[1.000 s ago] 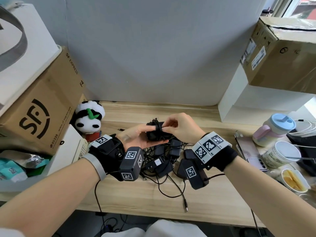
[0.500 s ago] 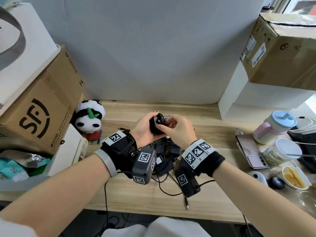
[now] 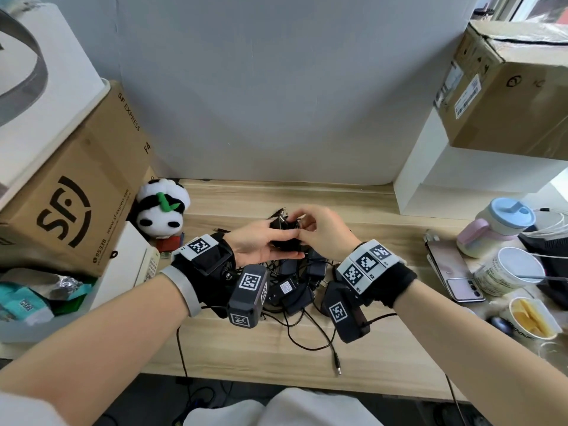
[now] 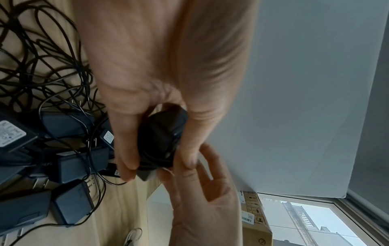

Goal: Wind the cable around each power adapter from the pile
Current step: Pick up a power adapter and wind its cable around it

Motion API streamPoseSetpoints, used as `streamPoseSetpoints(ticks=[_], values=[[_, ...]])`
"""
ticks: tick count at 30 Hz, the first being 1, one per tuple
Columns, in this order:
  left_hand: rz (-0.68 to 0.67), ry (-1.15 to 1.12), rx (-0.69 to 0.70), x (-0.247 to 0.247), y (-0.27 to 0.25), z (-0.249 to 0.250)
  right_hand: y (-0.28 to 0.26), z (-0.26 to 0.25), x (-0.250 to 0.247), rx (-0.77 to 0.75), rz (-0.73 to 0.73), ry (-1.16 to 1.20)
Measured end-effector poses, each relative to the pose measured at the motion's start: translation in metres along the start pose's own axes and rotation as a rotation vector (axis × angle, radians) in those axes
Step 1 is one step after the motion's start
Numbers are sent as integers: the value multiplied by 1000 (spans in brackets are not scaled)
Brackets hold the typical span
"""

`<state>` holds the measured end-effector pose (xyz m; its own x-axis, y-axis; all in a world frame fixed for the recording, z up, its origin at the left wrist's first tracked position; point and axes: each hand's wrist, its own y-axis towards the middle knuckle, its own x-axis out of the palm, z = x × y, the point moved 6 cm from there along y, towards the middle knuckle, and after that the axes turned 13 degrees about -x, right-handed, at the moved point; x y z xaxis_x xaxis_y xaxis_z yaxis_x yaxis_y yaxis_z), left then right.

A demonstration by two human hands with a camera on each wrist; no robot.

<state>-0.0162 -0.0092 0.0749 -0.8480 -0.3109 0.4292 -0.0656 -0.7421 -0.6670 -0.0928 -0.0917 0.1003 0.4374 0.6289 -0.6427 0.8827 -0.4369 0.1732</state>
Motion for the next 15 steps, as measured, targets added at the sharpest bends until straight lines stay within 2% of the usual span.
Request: streamPoseSetpoints(ticks=[6,9,11,15], values=[[39,89,-86,0,4,-14,-9,9,5,16,-190,-267],[53,78,-97,3,7,-16,-15,16,5,31,-113,-239],[73,104,-108,5,11,-15,-21,21,5,64,-65,-126],[209,279,-187,7,18,-18,-32,32,5,183,22,-2]])
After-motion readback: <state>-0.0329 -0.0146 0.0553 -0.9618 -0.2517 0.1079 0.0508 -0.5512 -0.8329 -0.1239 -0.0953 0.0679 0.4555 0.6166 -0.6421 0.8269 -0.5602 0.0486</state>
